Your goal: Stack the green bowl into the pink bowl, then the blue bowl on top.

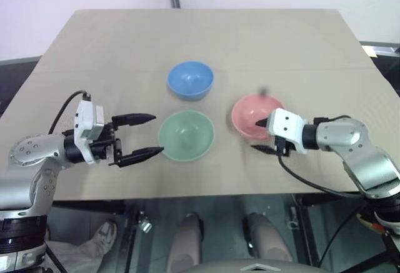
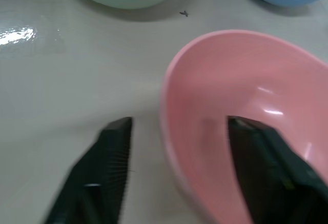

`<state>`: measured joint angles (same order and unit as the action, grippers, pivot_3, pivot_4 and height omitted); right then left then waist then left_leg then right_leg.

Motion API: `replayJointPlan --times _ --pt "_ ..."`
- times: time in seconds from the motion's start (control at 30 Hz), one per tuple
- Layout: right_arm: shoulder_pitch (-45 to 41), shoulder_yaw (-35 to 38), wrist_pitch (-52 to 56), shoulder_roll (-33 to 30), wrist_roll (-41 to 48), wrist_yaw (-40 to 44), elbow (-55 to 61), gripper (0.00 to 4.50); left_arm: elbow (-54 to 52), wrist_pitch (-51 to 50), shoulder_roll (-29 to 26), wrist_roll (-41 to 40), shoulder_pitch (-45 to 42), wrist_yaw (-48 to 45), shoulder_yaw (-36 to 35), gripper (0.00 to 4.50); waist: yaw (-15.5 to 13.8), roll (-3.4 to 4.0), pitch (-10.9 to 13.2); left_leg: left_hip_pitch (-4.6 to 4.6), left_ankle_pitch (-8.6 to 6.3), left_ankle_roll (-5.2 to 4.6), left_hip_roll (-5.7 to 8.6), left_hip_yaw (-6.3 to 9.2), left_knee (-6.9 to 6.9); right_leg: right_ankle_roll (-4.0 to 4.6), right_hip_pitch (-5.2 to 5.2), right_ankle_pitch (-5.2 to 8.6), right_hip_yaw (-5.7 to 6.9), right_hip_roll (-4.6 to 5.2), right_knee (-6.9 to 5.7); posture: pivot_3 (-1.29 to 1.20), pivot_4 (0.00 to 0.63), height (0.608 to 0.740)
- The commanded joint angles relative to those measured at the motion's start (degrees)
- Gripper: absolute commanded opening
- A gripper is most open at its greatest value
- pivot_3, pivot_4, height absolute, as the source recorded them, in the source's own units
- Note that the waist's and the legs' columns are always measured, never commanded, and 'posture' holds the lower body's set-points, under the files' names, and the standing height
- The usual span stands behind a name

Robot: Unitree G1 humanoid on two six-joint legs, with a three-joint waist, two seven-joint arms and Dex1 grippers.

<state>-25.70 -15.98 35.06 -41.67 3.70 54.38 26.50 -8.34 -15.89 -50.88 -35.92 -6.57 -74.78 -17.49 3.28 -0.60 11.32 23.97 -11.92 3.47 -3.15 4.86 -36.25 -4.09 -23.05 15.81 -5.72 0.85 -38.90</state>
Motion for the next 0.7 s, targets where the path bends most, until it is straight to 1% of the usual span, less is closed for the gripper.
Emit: replayJointPlan --times 0.03,0.1,0.2,0.3,0.37,0.4,0.5,0.63,0.67,0.7 --pt "0.7 2.9 1.2 -0.3 2.5 -0.5 5.3 3.94 -2.3 1.1 -1.9 3.5 -1.0 1.9 0.8 4.5 0.0 0.0 0.0 0.0 0.0 0.0 0.0 0.0 0.0 0.0 0.0 0.0 0.0 0.0 0.0 0.0 0.15 0.74" --pt "0.9 6.9 4.0 0.8 7.6 0.1 8.5 3.94 -5.3 -0.3 -4.0 7.0 -0.2 4.2 2.1 4.5 0.0 -0.01 0.0 -0.01 0.0 0.0 -0.01 0.01 0.0 -0.01 0.0 0.0 0.0 -0.01 -0.01 0.0 0.15 0.74" --pt "1.2 12.3 7.4 -0.1 14.3 1.3 12.9 3.94 -10.0 -3.5 -8.0 7.6 -0.1 3.1 3.9 4.5 0.0 -0.03 0.0 0.01 0.0 0.0 -0.01 0.01 0.0 -0.01 0.0 0.0 0.0 -0.01 -0.01 0.0 0.15 0.74" --pt "3.0 15.0 9.3 -2.1 18.3 1.9 15.8 3.94 -13.3 -3.2 -14.0 12.5 -1.1 1.0 8.3 4.5 -0.1 -0.05 0.0 0.0 0.0 0.0 -0.01 0.02 0.0 -0.01 0.01 0.01 0.0 -0.01 0.0 0.0 0.15 0.74" --pt "4.5 16.2 10.0 -3.0 20.4 1.5 17.1 3.94 -14.5 -1.4 -15.9 14.8 -2.7 0.3 10.7 4.5 -0.2 -0.05 0.0 -0.03 0.0 0.0 -0.01 0.01 0.02 -0.01 0.02 0.02 0.0 -0.01 0.01 0.0 0.15 0.74" --pt "5.4 16.8 10.0 -3.6 21.1 1.4 17.7 3.94 -14.7 -0.8 -16.3 16.0 -3.5 0.3 11.9 4.5 -0.2 -0.05 0.0 -0.04 0.0 0.0 -0.01 -0.01 0.02 -0.01 0.01 0.02 0.0 0.0 0.01 0.0 0.15 0.74" --pt "7.7 18.2 10.1 -4.8 22.4 0.3 19.4 3.94 -13.7 4.6 -18.4 23.2 -6.0 -0.6 16.7 4.5 -0.3 -0.04 0.0 -0.03 0.0 0.0 -0.01 -0.01 0.01 -0.04 0.0 0.04 0.0 -0.02 0.01 0.0 0.15 0.74" --pt "9.6 19.4 9.6 -5.7 23.1 -1.4 20.2 3.94 -10.7 10.6 -16.8 29.3 -10.0 -0.2 21.7 4.5 -0.5 -0.04 0.0 -0.03 0.0 0.0 -0.01 -0.02 0.0 -0.05 0.0 0.04 -0.01 -0.02 0.01 0.0 0.15 0.74" --pt "9.9 19.6 9.6 -5.9 23.2 -1.9 20.3 4.04 -9.7 12.0 -16.4 30.7 -11.0 -0.4 22.9 4.08 -0.6 -0.04 0.0 -0.03 0.0 0.0 -0.01 -0.02 0.0 -0.05 0.0 0.04 -0.01 -0.02 0.01 0.0 0.15 0.74" --pt "10.3 19.7 9.4 -6.1 23.3 -2.3 20.4 4.04 -8.7 13.2 -15.8 31.5 -11.9 -0.4 23.7 3.75 -0.7 -0.04 0.0 -0.02 0.0 0.0 -0.01 -0.02 -0.01 -0.07 0.0 0.05 -0.01 -0.02 0.0 0.0 0.15 0.74"
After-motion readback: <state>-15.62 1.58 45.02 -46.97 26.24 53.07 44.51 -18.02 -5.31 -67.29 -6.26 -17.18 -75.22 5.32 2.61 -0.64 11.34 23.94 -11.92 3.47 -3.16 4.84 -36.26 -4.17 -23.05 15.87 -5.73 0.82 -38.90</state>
